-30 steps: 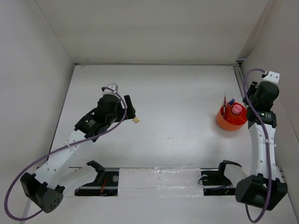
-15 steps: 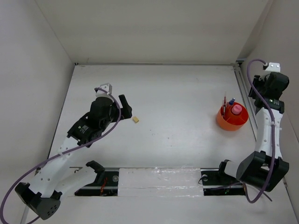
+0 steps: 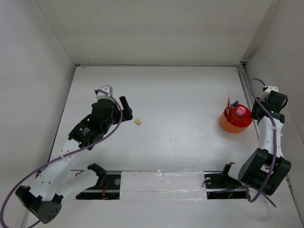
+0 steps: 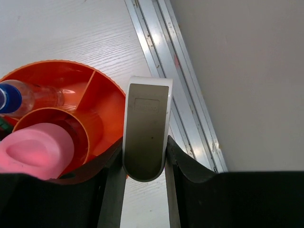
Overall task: Sort the stationery into containers
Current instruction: Place the stationery in the storage box.
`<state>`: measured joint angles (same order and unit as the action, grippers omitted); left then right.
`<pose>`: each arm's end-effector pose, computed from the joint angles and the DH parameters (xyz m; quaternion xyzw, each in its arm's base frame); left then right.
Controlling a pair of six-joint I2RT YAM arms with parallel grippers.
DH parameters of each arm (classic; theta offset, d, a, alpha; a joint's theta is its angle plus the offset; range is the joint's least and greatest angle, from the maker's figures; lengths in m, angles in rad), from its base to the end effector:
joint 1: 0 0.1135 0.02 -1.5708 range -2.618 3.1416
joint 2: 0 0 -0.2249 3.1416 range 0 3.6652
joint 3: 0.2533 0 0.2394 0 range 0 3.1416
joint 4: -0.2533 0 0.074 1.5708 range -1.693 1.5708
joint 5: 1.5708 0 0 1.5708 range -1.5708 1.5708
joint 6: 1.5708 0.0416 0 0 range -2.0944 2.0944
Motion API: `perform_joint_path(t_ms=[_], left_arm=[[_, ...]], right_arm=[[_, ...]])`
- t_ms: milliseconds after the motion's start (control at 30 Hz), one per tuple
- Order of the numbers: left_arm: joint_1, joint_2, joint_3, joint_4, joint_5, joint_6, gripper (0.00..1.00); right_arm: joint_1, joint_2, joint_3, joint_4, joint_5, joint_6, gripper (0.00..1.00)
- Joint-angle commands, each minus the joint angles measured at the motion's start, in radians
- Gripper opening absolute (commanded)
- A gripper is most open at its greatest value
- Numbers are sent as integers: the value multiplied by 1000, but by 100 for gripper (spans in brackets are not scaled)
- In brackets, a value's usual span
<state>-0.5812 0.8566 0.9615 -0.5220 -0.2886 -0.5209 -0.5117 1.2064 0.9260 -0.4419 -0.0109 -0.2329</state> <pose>0.1745 -0.1005 0.3212 -0.0534 0.8315 -0.1799 0.5229 0.2321 -0.1298 0.2407 0.1244 0.9028 -0.1451 0.3852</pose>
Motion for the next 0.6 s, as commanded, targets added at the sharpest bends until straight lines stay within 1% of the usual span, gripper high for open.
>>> perform_joint_path(t_ms=[0,133,200,300,400,567], left_arm=[[1,5,-1,4,-24,1,100],[1,15,8,4,-24,1,100],[1,15,8,4,-33,1,100],[1,24,8,4,-34,1,100],[1,24,8,4,-34,1,100],[1,24,8,4,-34,1,100]], right_arm=[[-13,10,37,31,6,-6,0],[-25,24,50,31,2,-17,0],[-25,36,50,31,-63,-31,0],[-25,47,60,8,-90,-45,0],[-25,56,94,-20,-90,-54,0],[-25,67,103,-40,-113,-54,0]])
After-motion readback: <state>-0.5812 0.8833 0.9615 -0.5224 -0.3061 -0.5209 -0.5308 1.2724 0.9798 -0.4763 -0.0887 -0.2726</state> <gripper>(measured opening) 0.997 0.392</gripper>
